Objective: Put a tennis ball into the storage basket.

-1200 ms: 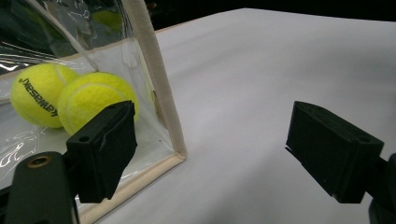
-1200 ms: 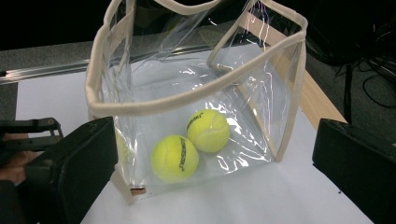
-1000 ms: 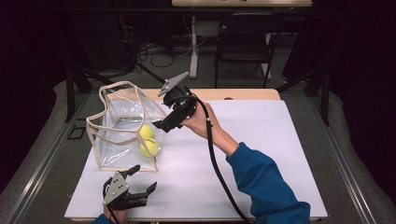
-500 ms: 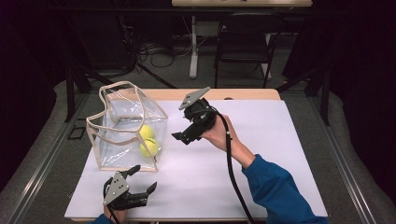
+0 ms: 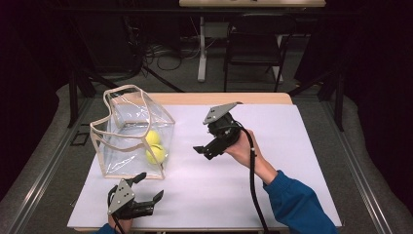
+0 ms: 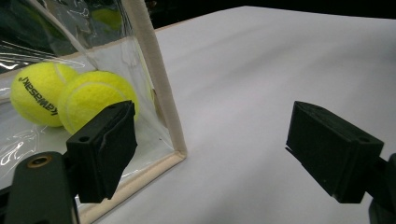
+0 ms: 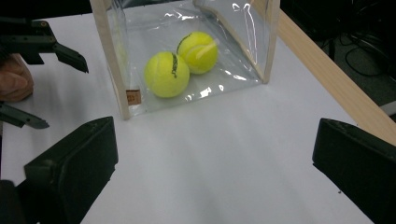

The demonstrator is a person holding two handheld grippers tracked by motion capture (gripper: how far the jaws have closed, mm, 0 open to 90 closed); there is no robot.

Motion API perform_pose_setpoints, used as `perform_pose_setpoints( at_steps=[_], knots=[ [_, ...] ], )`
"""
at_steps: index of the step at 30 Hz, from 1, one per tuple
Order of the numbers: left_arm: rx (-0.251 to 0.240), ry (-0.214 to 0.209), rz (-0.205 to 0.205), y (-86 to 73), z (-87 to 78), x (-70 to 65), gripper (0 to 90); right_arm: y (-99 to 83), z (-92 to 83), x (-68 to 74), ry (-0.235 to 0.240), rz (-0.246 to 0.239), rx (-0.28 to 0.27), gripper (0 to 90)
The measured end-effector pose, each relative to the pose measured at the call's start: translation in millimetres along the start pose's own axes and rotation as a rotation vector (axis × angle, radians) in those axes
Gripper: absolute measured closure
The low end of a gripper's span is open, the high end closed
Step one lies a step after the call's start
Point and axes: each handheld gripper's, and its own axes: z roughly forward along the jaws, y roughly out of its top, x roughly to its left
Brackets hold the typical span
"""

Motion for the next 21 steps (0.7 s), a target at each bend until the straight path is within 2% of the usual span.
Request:
perform_pose_setpoints(
  at_steps=[14,21],
  knots=[
    [0.002,0.004,-0.003,-0.2,0.5,-0.7,16.1,-42.3,-12.3,-2.4,-0.019,0.053,0.023,0.0],
    [0.006,0.004,-0.002,-0.2,0.8,-0.9,16.0,-58.6,-15.0,-0.2,-0.024,0.058,0.03,0.0]
  ],
)
